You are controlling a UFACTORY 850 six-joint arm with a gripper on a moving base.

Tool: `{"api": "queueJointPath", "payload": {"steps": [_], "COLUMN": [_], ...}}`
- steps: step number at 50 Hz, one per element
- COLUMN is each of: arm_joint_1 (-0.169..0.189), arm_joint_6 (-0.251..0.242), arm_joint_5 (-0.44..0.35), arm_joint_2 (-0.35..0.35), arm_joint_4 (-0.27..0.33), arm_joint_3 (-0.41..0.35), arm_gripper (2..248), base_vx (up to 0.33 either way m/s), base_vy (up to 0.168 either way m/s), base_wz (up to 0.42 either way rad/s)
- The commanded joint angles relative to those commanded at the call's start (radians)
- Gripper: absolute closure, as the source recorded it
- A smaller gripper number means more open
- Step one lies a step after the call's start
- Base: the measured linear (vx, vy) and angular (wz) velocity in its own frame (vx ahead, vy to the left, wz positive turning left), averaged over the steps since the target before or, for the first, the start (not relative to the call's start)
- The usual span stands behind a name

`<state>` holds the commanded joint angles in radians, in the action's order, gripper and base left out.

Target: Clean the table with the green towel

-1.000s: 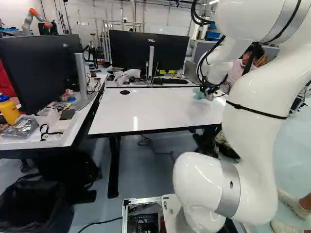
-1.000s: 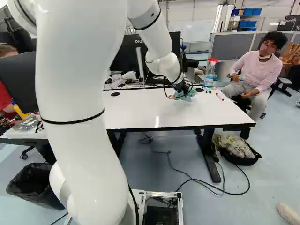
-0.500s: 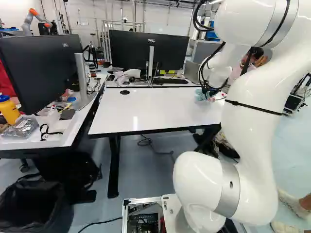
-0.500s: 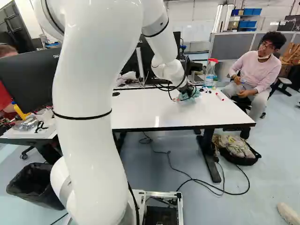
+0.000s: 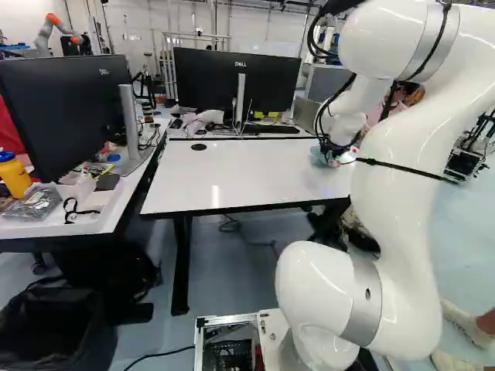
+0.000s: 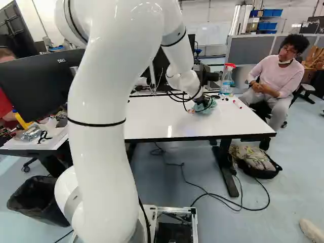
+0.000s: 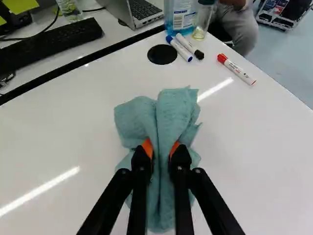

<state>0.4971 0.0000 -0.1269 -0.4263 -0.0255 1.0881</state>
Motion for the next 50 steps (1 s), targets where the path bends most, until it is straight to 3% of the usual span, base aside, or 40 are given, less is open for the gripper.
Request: {"api": "queueJointPath", "payload": {"steps": [24,50], "arm_joint_1": [0.0,0.0], "arm_joint_6": [0.0,0.0], "arm_joint_5": [0.007,0.067], "arm_joint_2": [0.0,0.0], "arm_joint_4": [0.0,0.0], "arm_joint_3": [0.0,0.0], "arm_gripper": [195,195], "base_vx": [0.0,0.0], "base_vy": [0.0,0.0], "base_wz": [0.0,0.0]}}
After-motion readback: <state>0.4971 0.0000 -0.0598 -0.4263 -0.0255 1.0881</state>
